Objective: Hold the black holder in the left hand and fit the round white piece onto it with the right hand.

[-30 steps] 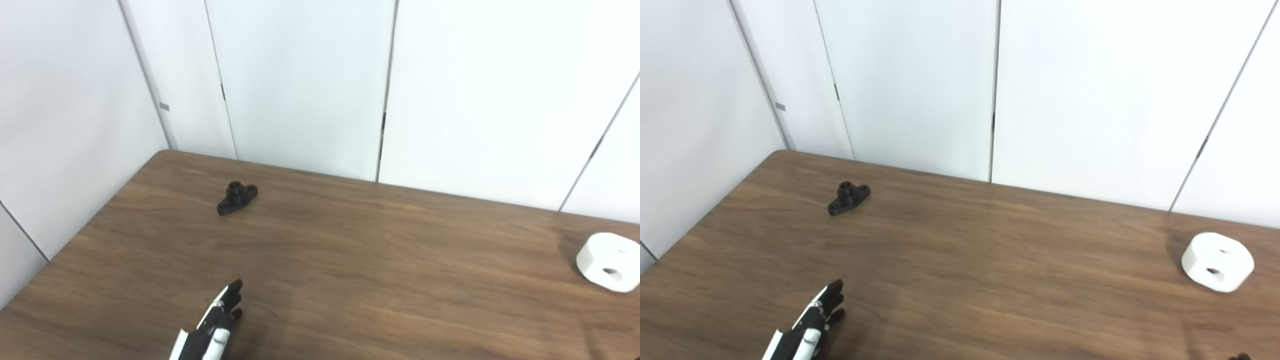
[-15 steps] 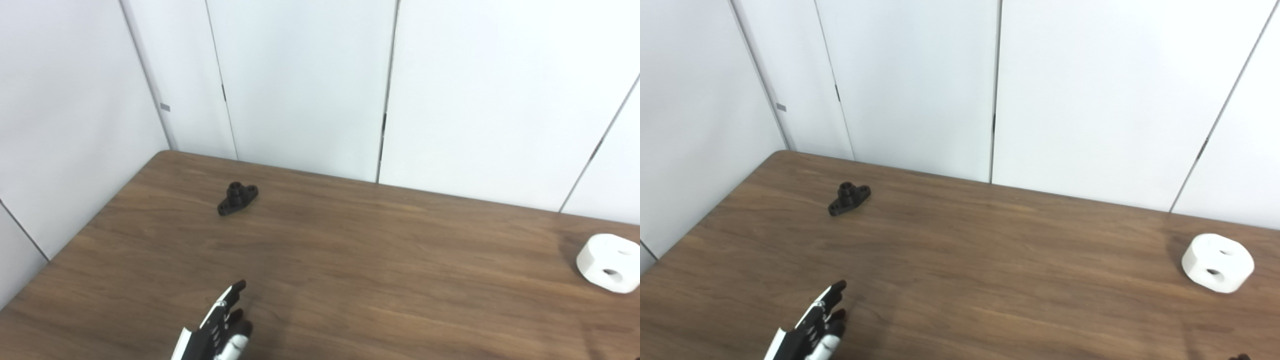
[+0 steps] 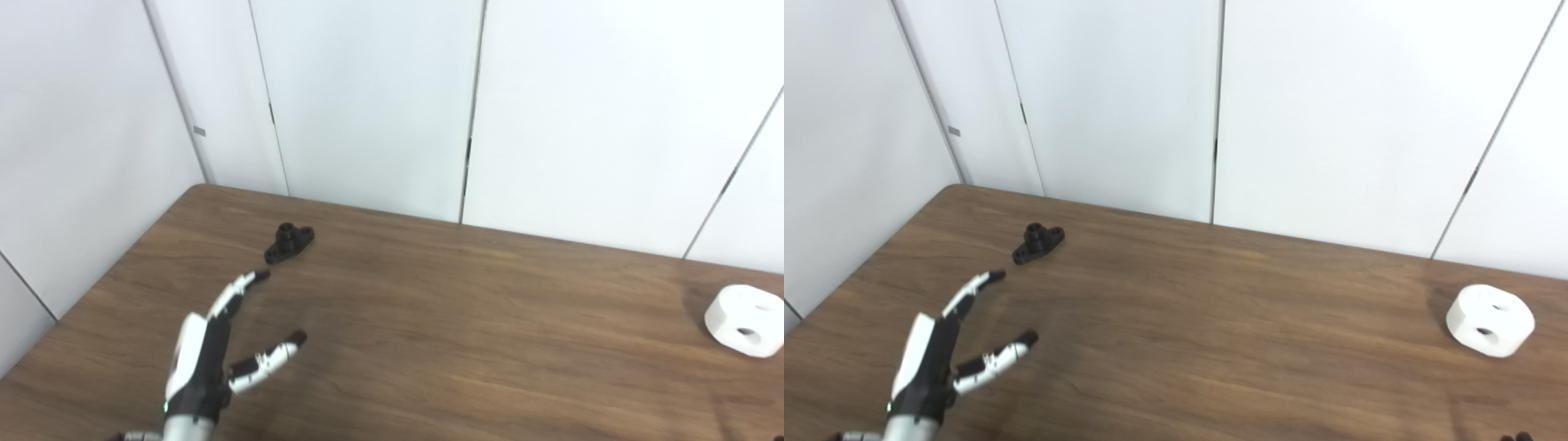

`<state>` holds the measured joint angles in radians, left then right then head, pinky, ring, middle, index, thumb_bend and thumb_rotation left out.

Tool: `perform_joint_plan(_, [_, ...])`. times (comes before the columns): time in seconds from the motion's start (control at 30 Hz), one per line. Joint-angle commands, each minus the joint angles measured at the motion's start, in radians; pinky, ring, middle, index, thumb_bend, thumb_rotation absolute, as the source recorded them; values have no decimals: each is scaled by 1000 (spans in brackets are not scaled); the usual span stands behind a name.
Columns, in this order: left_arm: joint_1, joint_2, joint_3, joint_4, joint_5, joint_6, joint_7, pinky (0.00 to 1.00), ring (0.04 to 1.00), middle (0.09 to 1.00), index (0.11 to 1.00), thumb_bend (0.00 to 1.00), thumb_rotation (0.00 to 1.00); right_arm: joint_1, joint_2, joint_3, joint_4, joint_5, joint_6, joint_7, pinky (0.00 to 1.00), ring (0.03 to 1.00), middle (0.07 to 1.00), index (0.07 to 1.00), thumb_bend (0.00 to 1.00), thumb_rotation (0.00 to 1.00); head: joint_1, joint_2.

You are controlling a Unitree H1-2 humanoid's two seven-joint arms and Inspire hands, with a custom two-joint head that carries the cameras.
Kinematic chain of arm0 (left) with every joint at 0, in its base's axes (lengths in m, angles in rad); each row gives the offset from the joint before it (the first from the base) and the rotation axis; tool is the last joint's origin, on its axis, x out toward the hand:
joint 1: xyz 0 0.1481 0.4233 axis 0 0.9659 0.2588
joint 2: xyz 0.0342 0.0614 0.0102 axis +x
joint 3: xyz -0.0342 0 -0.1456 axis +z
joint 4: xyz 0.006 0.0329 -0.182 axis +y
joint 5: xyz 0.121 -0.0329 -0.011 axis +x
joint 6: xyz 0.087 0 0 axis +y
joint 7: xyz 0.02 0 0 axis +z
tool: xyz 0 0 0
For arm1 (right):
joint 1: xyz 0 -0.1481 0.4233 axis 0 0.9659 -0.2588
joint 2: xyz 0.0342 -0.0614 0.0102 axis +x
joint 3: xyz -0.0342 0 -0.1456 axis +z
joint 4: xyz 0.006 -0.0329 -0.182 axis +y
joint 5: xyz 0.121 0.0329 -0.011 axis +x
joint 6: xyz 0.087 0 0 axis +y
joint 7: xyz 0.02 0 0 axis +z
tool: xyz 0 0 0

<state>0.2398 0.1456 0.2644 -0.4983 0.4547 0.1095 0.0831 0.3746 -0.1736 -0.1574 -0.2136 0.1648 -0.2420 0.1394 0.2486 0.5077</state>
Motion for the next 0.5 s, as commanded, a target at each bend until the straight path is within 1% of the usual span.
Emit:
perform_joint_plan(0.0, [-46, 24, 19, -11, 29, 13, 30, 994, 968, 923, 857, 761, 242, 6, 3, 0, 2, -11, 17, -14, 1000, 1000, 984, 996, 641, 1000, 1, 1])
perform_joint_plan(0.1, [-104, 53, 34, 13, 61, 53, 22, 1000, 981, 934, 862, 747, 259, 7, 3, 4, 2, -9, 19, -10, 1000, 1000, 984, 996, 642, 1000, -7, -1])
perform_joint_plan(0.17, [-133, 78, 41, 40, 67, 61, 20, 996, 978, 932, 859, 744, 249, 9, 2, 7, -2, -10, 23, -9, 1000, 1000, 982, 995, 649, 1000, -9, -1])
perform_joint_plan(0.23, [-159, 102, 44, 68, 81, 73, 18, 989, 979, 932, 853, 753, 234, 10, -14, 16, 5, -7, 4, 12, 1000, 1000, 993, 999, 646, 1000, -9, -1])
perform_joint_plan(0.3, [-181, 123, 42, 98, 100, 79, 26, 966, 973, 927, 845, 771, 248, 9, -25, 21, 13, -1, -11, 24, 1000, 1000, 999, 1000, 658, 1000, -9, -1])
perform_joint_plan(0.4, [-215, 144, 41, 140, 113, 97, 31, 938, 968, 923, 838, 790, 283, 9, -28, 23, 12, -2, -12, 22, 1000, 1000, 1000, 1000, 669, 1000, -6, 2])
perform_joint_plan(0.47, [-239, 157, 37, 175, 117, 100, 36, 926, 968, 924, 838, 788, 285, 10, -28, 24, 9, -7, -8, 19, 1000, 1000, 1000, 1000, 670, 1000, -6, 2])
